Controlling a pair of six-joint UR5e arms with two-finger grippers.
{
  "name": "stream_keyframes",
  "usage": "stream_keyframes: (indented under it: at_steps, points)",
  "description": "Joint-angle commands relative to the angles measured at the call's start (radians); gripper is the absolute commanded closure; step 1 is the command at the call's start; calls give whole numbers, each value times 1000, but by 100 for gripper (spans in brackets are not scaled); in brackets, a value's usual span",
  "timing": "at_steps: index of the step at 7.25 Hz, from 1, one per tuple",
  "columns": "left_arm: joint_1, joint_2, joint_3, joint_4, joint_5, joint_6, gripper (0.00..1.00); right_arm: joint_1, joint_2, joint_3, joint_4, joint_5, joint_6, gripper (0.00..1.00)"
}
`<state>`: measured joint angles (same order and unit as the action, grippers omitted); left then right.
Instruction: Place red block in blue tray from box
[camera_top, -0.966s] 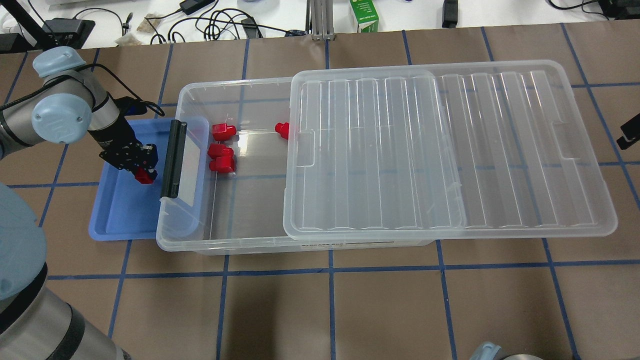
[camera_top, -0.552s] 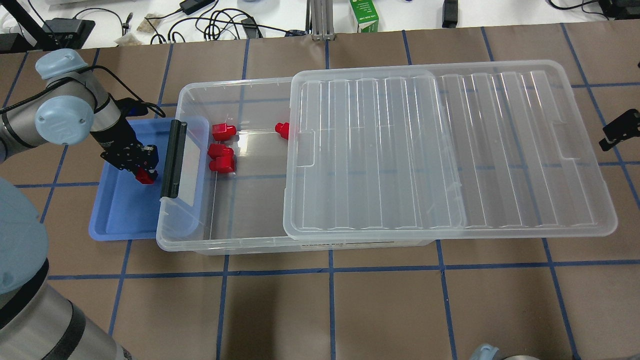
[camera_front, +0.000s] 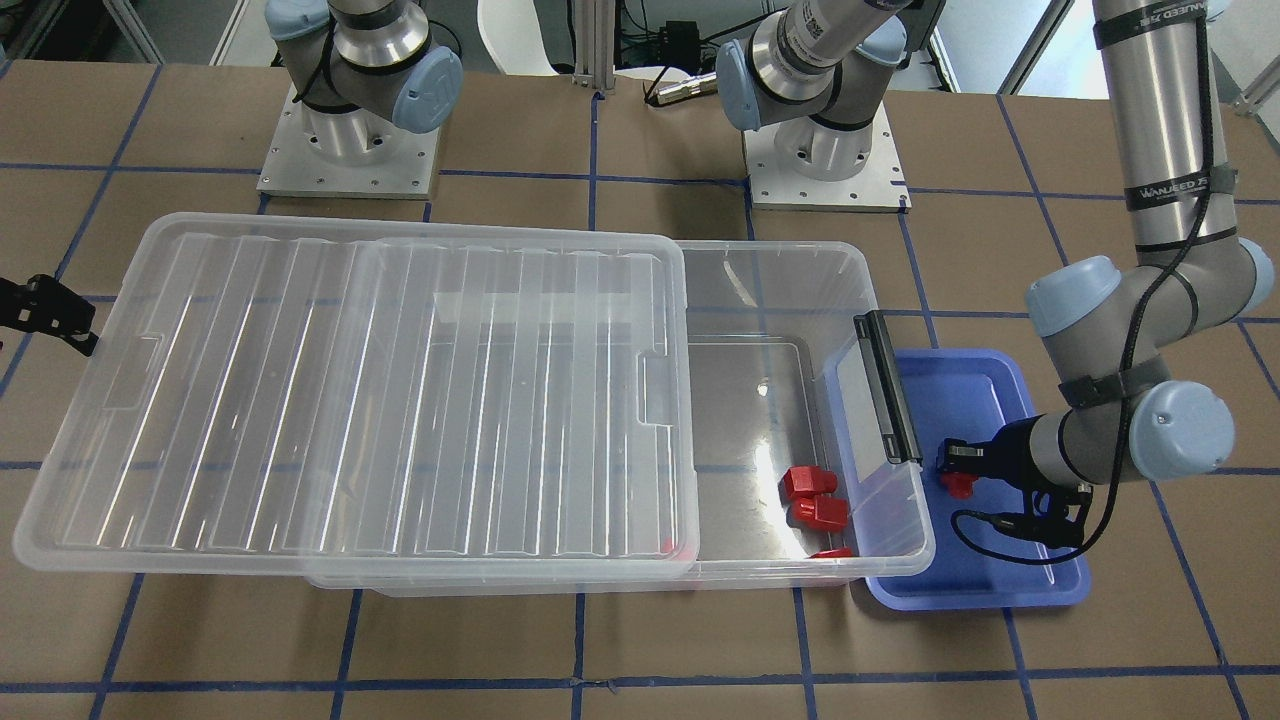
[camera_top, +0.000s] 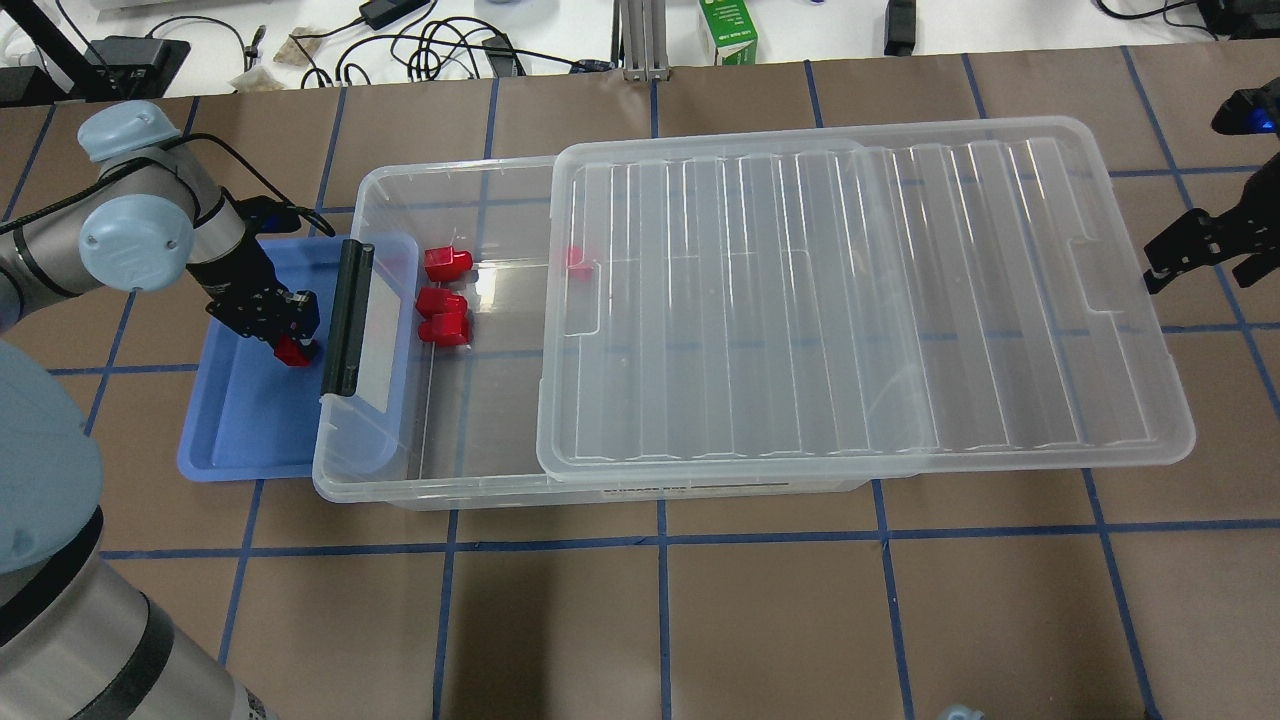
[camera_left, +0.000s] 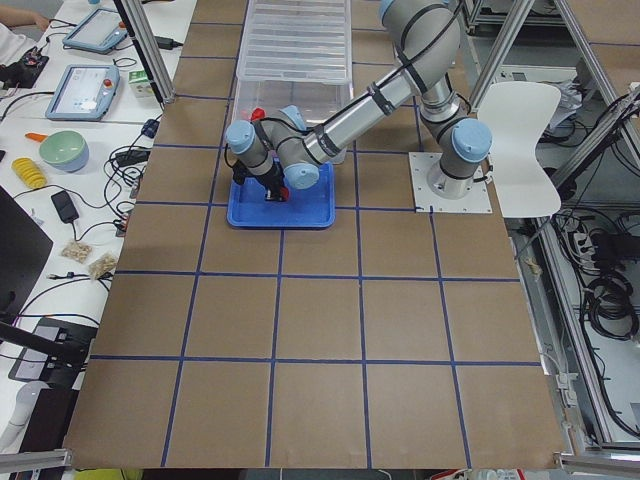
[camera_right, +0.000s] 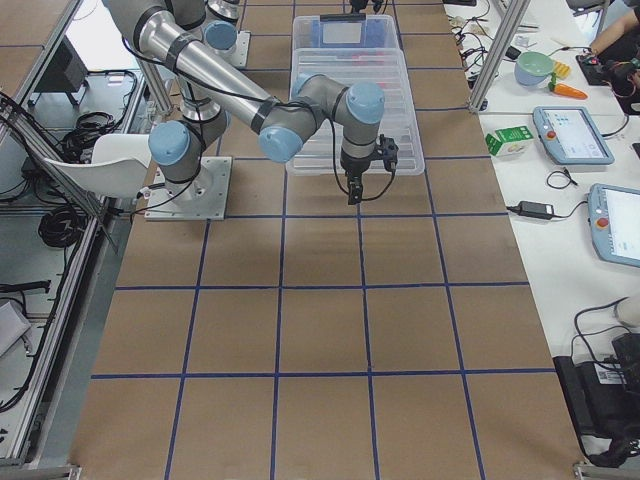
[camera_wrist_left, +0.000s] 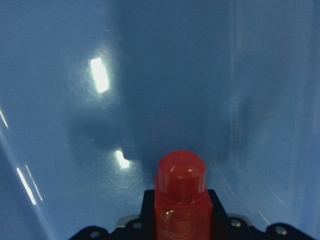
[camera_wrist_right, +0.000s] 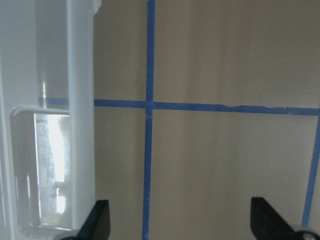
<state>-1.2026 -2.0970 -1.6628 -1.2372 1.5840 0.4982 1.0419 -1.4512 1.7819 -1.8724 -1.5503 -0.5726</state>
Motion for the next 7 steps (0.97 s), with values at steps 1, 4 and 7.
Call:
stream_keyframes:
  at_steps: [1, 4, 7]
  points:
    - [2, -5, 3, 5, 1, -7, 54, 61, -3, 11, -2, 1, 71, 0]
    - [-2, 12, 11, 2, 4, -9, 0, 160, -5, 10, -2, 2, 213, 0]
    - [-20, 138, 66, -74, 17, -9, 0, 269, -2, 10, -50, -4, 328, 0]
